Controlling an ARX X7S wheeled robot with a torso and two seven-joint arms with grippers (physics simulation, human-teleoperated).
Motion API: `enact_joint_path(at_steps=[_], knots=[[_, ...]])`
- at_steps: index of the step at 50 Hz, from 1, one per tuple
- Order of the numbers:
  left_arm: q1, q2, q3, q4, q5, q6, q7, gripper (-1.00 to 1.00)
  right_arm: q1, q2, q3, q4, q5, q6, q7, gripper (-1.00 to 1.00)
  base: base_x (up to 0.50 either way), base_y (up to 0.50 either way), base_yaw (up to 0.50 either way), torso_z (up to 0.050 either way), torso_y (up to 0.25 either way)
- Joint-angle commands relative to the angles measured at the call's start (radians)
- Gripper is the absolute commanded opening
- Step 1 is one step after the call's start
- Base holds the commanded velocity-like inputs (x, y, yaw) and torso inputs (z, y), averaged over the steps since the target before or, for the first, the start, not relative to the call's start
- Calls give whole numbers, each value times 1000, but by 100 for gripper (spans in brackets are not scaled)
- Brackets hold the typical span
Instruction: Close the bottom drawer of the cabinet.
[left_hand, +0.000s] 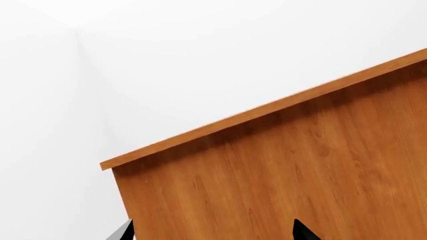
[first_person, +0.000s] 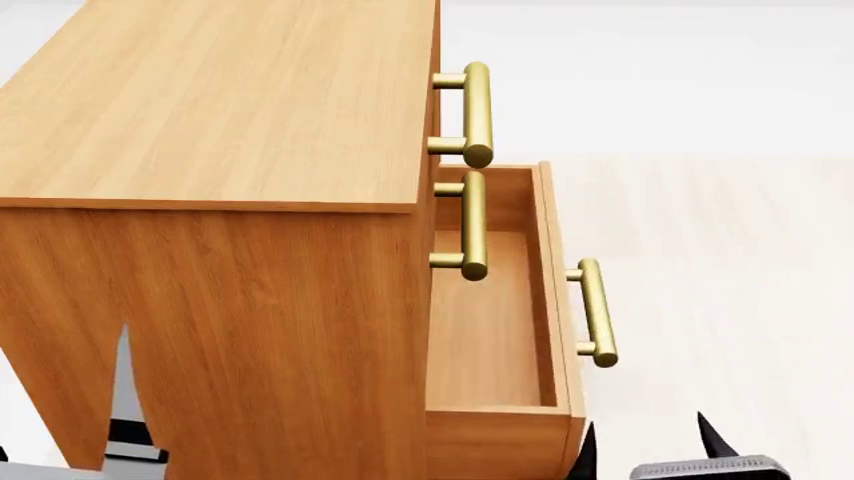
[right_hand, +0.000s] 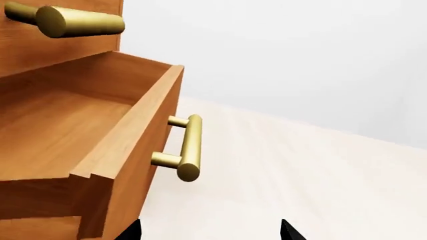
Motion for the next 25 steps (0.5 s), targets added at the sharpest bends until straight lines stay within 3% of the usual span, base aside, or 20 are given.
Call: enact_joint_path(at_steps=[1, 25], knots=[[0, -2, 3, -2, -3, 3, -4, 100, -3, -4, -46, -79, -14, 39, -21, 100, 0, 0, 0, 0, 10], [3, -9, 3, 1, -11, 3, -13, 100, 25, -17, -136, -94, -56, 61, -43, 100, 0, 0, 0, 0, 0]])
